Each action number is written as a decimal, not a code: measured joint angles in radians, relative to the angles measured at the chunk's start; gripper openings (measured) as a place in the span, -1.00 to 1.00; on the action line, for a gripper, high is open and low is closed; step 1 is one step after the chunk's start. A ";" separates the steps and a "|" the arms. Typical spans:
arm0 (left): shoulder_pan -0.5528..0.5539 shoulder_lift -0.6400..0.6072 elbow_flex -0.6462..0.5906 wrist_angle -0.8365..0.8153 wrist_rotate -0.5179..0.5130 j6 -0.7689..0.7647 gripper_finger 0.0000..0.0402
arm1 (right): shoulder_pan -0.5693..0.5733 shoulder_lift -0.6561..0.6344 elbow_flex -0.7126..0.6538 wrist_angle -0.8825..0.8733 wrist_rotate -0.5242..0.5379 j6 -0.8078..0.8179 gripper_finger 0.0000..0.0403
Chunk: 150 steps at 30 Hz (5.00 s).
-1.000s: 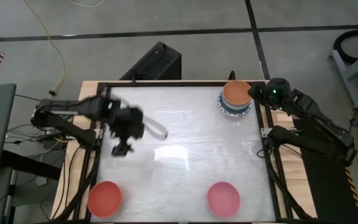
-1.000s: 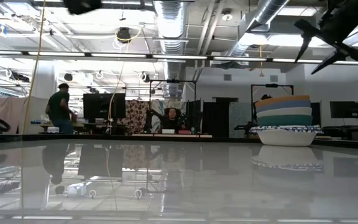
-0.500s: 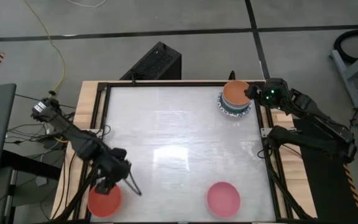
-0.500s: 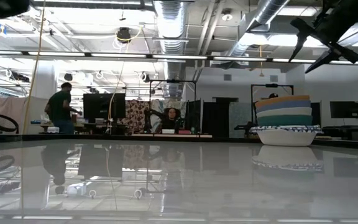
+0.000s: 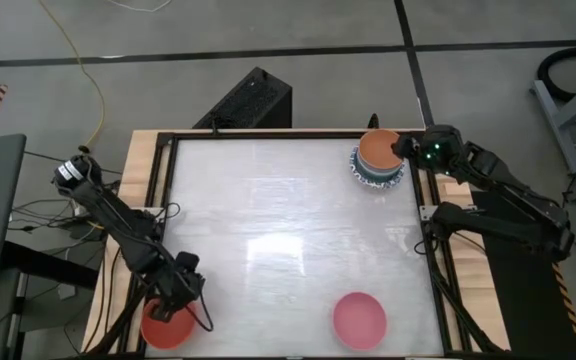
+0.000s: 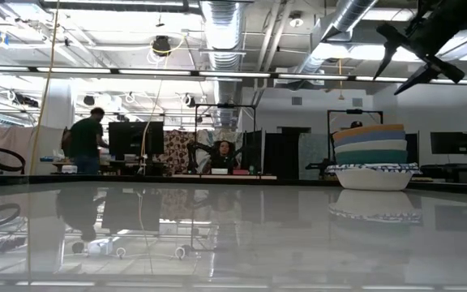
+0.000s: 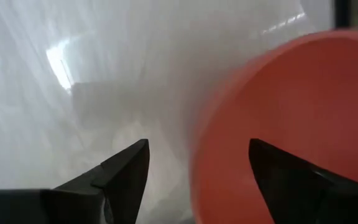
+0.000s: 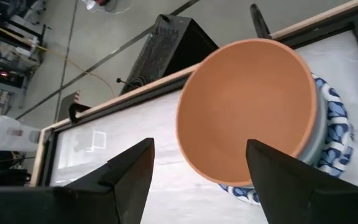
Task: Nest bowls inside each other
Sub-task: Stack the orange bowl into the light orange bowl
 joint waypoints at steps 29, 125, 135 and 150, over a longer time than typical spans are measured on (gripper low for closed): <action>0.478 0.001 0.001 -0.072 -0.713 -0.323 -1.00 | 0.127 -0.003 0.000 0.215 0.009 -0.341 0.37; 1.082 0.333 0.451 1.103 -0.601 0.852 0.26 | 0.342 0.560 0.224 0.465 0.274 -0.204 -0.99; 1.084 0.317 0.451 0.949 -0.661 0.812 0.27 | 0.194 0.484 0.250 0.250 0.167 -0.107 -1.00; 1.085 0.298 0.450 0.890 -0.648 0.645 0.27 | -0.059 0.321 0.392 -0.436 0.106 0.041 -1.00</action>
